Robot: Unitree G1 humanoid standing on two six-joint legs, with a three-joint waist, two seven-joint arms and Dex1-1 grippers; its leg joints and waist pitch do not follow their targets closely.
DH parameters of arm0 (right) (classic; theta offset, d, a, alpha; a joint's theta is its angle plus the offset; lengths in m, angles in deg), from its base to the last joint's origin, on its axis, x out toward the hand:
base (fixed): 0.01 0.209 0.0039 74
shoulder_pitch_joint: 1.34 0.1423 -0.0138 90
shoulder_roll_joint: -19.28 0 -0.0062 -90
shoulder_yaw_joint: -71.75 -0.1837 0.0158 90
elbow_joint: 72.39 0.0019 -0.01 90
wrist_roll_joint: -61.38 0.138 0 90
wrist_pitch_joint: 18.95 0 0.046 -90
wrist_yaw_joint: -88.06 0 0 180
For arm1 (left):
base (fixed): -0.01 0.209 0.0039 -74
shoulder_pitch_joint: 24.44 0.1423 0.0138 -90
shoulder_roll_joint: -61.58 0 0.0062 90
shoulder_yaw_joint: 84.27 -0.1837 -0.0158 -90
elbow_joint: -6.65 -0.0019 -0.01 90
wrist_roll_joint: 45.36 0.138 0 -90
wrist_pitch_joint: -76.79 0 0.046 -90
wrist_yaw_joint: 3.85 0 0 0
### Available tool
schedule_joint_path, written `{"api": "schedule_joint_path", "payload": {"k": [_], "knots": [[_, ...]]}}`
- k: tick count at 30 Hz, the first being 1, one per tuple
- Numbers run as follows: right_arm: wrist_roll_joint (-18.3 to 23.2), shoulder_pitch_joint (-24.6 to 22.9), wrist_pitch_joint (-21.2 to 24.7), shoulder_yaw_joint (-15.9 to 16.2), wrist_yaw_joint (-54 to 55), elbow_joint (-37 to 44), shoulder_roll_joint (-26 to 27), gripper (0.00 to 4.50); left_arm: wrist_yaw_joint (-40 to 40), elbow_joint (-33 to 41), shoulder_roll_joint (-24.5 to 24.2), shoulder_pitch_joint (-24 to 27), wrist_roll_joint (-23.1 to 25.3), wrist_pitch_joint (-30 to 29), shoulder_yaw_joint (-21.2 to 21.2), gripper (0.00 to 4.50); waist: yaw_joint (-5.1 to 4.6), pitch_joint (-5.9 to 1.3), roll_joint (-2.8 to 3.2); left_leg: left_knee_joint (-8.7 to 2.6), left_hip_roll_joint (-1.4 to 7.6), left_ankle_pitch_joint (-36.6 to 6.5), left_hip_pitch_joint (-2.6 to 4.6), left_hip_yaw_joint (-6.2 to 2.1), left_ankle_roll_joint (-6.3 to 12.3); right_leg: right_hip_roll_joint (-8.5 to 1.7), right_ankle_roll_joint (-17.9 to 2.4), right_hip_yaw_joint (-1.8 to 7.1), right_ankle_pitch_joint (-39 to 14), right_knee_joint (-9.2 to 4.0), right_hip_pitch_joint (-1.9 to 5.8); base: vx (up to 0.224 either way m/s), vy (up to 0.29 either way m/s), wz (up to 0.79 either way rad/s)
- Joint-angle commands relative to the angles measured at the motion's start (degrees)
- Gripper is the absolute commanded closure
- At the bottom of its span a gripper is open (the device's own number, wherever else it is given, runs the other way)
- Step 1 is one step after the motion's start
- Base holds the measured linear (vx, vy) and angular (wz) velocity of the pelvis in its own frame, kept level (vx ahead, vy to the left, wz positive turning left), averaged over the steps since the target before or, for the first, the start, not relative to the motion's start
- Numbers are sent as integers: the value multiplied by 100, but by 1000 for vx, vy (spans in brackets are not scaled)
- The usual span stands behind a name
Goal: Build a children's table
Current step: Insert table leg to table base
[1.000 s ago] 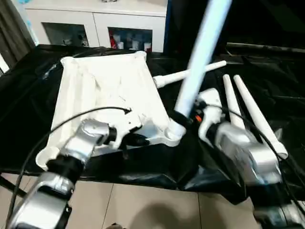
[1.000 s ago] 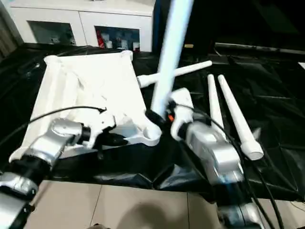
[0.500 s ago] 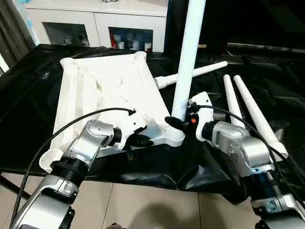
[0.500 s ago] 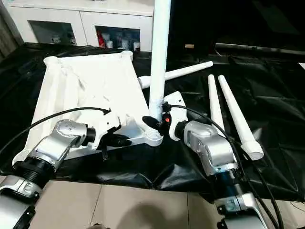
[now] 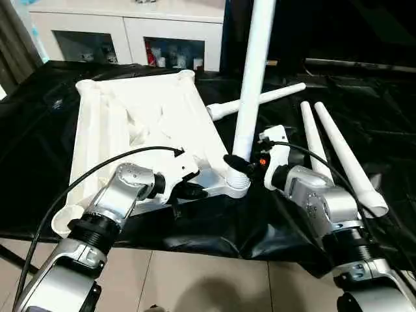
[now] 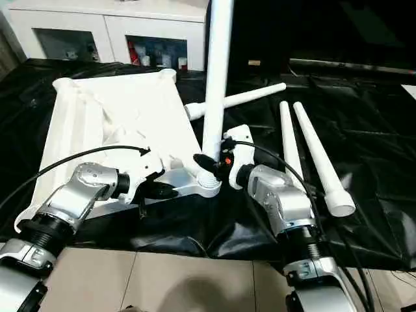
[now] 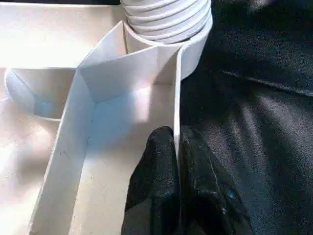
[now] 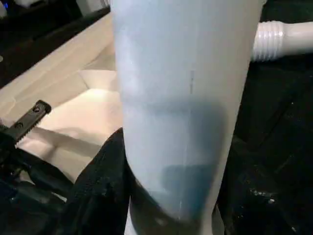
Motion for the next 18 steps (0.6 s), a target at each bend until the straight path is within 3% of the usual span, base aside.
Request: {"api": "schedule_joint_path", "payload": {"k": [1,4,6,8,9,12,13,18], "knots": [[23,-153,-51,-17,-33,-323,83,259,-47,106,13,-25,-49,-4,34,450,27,-368,-28,-397,183,-922,59,-53,42,-405,-1285,291,-485,-494,254,0,0,0],[86,-239,-166,-153,-120,-430,152,259,-43,105,-18,-25,-46,1,42,450,22,-375,-22,-399,191,-927,55,-58,52,-407,-1297,291,-458,-489,255,0,0,0],[177,-368,-336,-281,-173,-500,214,259,-47,105,-63,-22,-51,4,60,450,33,-377,34,-398,190,-945,56,-62,52,-413,-1328,291,-381,-485,253,0,0,0],[194,-415,-385,-315,-169,-507,224,259,-44,105,-75,-22,-49,4,65,450,33,-382,6,-403,192,-948,57,-62,62,-403,-1354,286,-285,-478,259,0,0,0],[253,-532,-532,-401,-190,-519,265,259,-54,98,-113,-23,-40,13,61,450,37,-375,45,-404,189,-1016,65,-59,53,-403,-1366,288,-303,-497,248,0,0,0],[308,-704,-736,-519,-219,-509,324,259,-56,61,-136,-60,-21,19,54,450,53,-376,44,-415,194,-1071,63,-68,41,-409,-1370,289,-339,-496,255,0,0,0],[308,-782,-824,-552,-228,-499,351,259,-57,42,-141,-83,-12,25,51,450,67,-381,78,-419,198,-1084,66,-79,27,-411,-1383,283,-318,-486,257,0,0,0],[317,-970,-1244,-660,-244,-631,472,259,-43,-95,-156,-205,10,74,70,450,69,-366,86,-440,196,-1293,73,-84,-23,-411,-1395,284,-462,-515,246,0,0,0]]}}
